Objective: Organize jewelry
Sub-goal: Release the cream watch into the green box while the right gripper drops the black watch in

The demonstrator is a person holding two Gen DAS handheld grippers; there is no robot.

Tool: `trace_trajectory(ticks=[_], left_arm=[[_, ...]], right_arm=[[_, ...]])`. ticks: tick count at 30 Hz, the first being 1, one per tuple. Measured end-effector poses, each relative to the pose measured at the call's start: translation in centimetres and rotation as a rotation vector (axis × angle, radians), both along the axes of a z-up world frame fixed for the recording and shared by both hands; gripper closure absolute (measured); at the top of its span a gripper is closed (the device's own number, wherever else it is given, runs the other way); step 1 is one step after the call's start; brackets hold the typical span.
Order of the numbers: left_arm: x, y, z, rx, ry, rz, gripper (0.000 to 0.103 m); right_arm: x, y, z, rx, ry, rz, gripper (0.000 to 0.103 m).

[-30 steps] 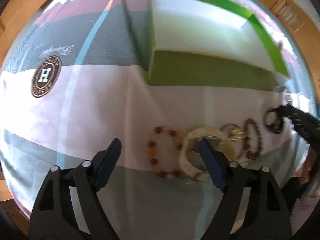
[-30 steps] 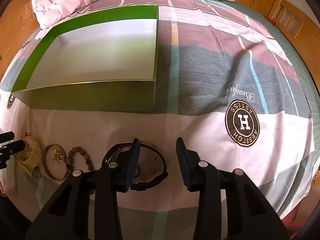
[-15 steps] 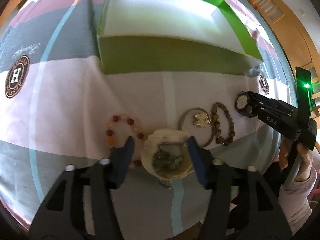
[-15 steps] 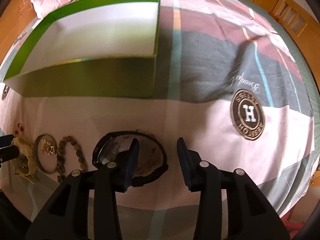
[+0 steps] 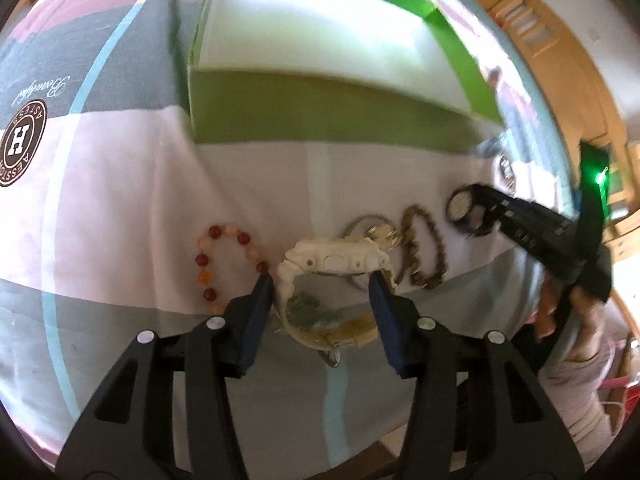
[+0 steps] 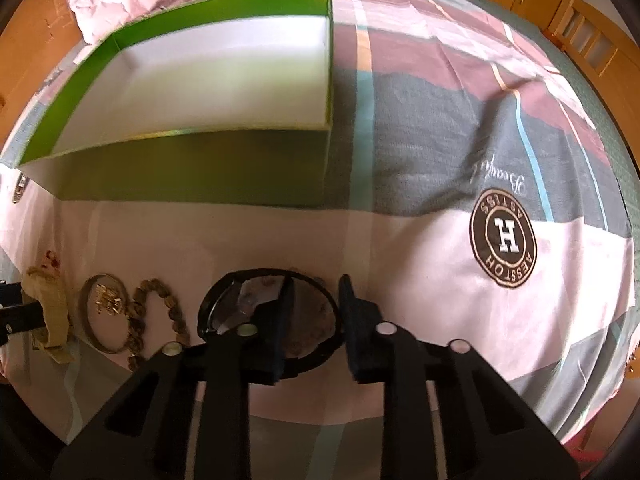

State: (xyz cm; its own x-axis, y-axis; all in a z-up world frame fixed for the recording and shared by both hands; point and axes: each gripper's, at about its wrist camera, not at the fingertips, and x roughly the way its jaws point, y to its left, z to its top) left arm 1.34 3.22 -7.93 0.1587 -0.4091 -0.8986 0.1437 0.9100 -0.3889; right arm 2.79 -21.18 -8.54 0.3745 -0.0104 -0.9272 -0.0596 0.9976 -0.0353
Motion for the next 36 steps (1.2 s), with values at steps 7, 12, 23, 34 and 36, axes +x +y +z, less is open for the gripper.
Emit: trace_trajectory(ticks=[7, 12, 23, 34, 36], left_arm=[[0.4, 0.6, 1.2, -0.024, -0.052, 0.060, 0.053], [0.9, 1.6, 1.4, -0.018, -0.067, 0.103, 0.053], [2.0, 2.5, 4.3, -0.054, -0.152, 0.149, 0.053], [7.2, 3.5, 7.1, -0.128, -0.290, 0.227, 0.053], [8.3, 3.0, 6.3, -0.098, -0.278, 0.227, 0.053]], right_arm=[[0.2, -0.6, 1.0, 0.077, -0.050, -0.010, 0.095], [0.2, -0.6, 2.3, 0.121, -0.104, -0.019, 0.096], [-0.4, 0.8, 4.8, 0.201, -0.158, 0.059, 0.096], [4.8, 1.4, 8.9, 0.255, -0.333, 0.018, 0.096], [6.1, 1.4, 7.8, 0.254, -0.311, -0.010, 0.096]])
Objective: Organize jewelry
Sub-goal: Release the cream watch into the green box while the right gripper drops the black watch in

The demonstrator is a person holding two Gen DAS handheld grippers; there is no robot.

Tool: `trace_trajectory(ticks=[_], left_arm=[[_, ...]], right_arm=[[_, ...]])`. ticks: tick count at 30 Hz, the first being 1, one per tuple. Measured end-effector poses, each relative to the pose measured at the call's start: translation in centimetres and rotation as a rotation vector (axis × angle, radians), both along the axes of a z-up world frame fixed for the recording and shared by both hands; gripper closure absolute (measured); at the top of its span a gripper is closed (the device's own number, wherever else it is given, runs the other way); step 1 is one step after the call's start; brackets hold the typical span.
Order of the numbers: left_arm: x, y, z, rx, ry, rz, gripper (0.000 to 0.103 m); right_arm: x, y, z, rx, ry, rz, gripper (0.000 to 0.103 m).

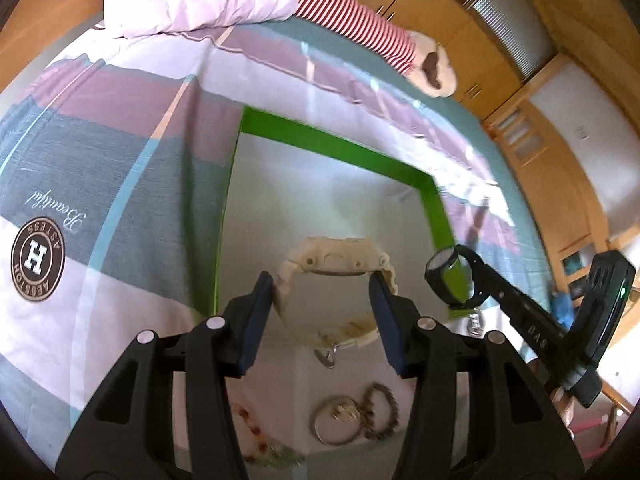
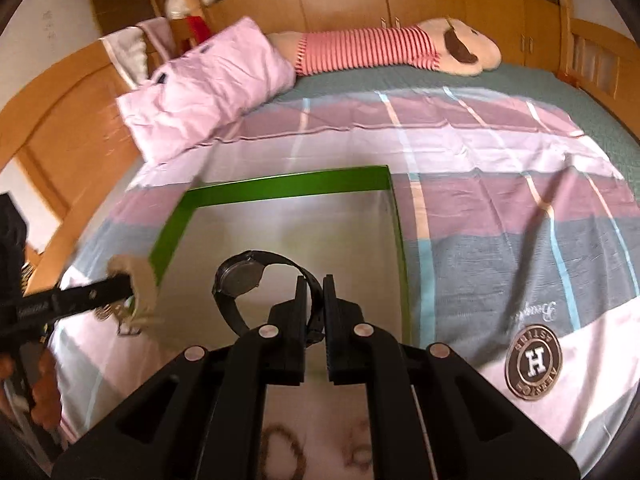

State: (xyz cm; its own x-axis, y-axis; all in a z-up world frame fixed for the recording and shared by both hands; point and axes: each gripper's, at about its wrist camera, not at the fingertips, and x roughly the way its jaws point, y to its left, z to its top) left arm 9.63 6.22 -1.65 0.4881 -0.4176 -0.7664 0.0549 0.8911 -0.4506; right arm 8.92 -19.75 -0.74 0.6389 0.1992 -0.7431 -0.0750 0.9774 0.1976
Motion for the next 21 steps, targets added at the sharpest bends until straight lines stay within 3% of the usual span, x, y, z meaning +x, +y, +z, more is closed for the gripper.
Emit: trace_trajectory(ticks=[8, 12, 15, 17, 21], left_arm=[[2.2, -0.6, -3.3, 0.054, 0.051, 0.015, 0.053], [1.2, -0.6, -2.5, 0.018, 0.045, 0.040, 0.045], [-1.3, -0.5, -0.5, -0.001, -0.006, 0.030, 0.040], [-3.7, -0.7, -0.1, 0.049, -0.028, 0.028, 0.034], [-6.5, -1.5, -2.6, 0.136, 0.075, -0.036, 0.034]], right_arm=[[0.6, 0.4, -2.5, -0.023, 0.065, 0.002, 0.092], [-1.6, -0.3, -0.9, 0.043, 0.023, 0.011, 0.062], [-4.4, 0.3, 0.6, -0.003, 0.014, 0.078, 0.057], [-6.2, 0.7, 0.6, -0.047, 0.019, 0.118, 0.057], [-8.3, 2.0, -4.2, -0.150, 0.209, 0.198, 0.057]])
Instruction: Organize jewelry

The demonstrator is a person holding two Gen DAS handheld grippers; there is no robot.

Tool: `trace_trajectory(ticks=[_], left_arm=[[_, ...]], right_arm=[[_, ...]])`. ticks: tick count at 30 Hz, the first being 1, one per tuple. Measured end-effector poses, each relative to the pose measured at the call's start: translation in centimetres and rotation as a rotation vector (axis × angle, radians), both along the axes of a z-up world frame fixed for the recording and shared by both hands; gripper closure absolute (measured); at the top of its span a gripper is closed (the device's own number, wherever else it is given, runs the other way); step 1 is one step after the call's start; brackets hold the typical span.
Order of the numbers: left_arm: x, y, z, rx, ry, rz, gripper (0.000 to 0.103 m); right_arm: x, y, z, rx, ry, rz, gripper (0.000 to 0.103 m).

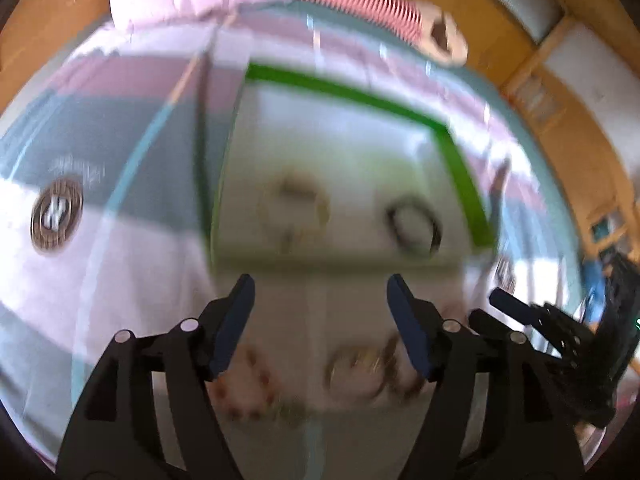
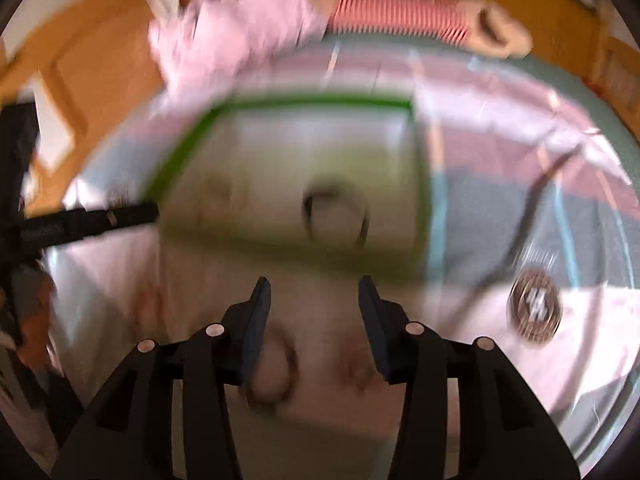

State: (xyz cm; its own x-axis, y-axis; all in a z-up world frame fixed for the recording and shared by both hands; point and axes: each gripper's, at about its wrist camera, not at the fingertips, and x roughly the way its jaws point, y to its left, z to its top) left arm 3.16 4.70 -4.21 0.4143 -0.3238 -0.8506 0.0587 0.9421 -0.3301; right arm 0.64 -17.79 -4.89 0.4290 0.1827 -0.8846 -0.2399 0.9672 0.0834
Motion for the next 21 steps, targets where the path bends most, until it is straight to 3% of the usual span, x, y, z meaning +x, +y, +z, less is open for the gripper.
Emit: trace_trajectory(ticks=[3, 7, 8, 10, 12, 17, 21], left_arm=[[-1.1, -0.4, -2.2, 0.014, 0.085, -0.015, 0.033], [-0.8, -1.0, -3.0, 0.060, 0.101, -0.019, 0.027], [-0.7, -1.1, -3.1, 0.060, 0.104, -0.020, 0.026], [-0.6, -1.5, -3.5, 0.075, 0.116, -0.033, 0.026], [-0.5, -1.8, -3.8, 0.090, 0.124, -0.042, 0.026], [-0.3, -2.4, -4.0, 0.105, 0.138, -0.065, 0.023], [0.1, -1.6, -4.1, 0.063, 0.158, -0.062, 0.021]], right_arm=[[-0.3, 1.5, -3.3, -0.089, 0.107, 0.042, 0.057], [-0.6, 3.0, -4.0, -0.133, 0.090, 0.080, 0.058], [-0.6, 3.1, -4.1, -0.125, 0.090, 0.083, 0.063], [-0.7, 3.2, -4.6, -0.129, 0.102, 0.085, 0.089], [-0.7, 3.2, -4.5, -0.125, 0.085, 0.077, 0.095], [0.2, 2.3, -3.4, -0.061, 0.046, 0.016, 0.095], [1.0, 0.8, -2.0, 0.029, 0.005, -0.041, 0.095]])
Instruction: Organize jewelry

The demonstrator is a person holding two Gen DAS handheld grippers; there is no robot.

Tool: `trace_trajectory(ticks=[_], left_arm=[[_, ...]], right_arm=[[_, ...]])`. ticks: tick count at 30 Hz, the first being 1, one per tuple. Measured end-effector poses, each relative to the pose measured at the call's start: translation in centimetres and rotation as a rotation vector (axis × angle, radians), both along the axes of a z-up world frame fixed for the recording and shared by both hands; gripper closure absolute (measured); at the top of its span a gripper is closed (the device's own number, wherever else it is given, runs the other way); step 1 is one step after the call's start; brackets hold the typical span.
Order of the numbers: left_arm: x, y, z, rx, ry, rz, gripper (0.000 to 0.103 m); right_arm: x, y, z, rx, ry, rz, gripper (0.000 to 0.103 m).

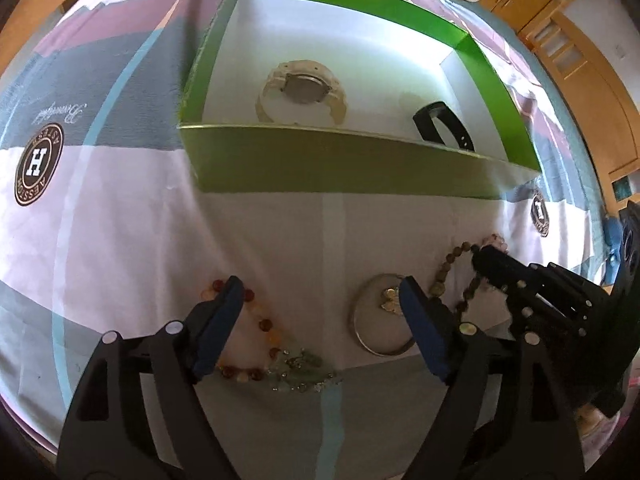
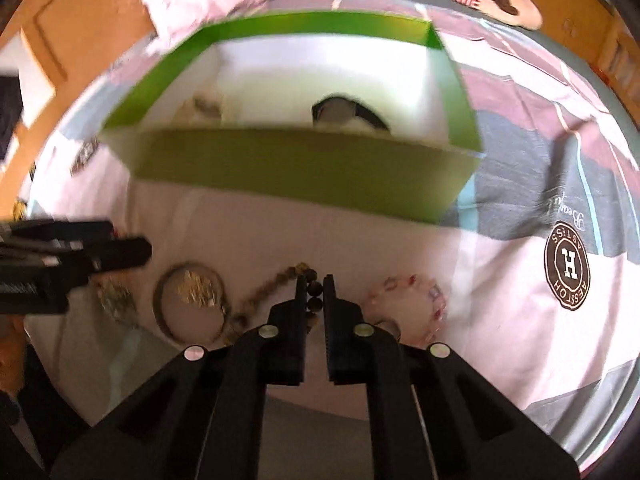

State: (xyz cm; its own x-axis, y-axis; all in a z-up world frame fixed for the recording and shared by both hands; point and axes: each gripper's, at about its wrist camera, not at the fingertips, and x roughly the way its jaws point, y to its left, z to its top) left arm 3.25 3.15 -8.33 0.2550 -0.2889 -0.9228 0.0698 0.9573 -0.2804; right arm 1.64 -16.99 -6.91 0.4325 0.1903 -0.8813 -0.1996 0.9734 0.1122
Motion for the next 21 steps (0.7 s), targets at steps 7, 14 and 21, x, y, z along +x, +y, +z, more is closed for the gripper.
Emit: trace_trajectory(ticks=[7, 14, 21], left_arm=[[0.5, 1.3, -0.5, -0.062, 0.043, 0.037, 0.020], [0.0, -0.8, -0.9, -0.030, 0.048, -0.055, 0.020], [-0.3, -2.4, -2.1, 0.056, 0.068, -0.110, 0.020]], right_arm=[[0.3, -1.5, 0.5, 0.030, -0.016, -0.041, 0.095], [0.6, -2.8, 1.4, 0.060, -0.061, -0.122, 0.095], [1.0, -3.0, 0.3, 0.059, -0.013, -0.151, 0.095]])
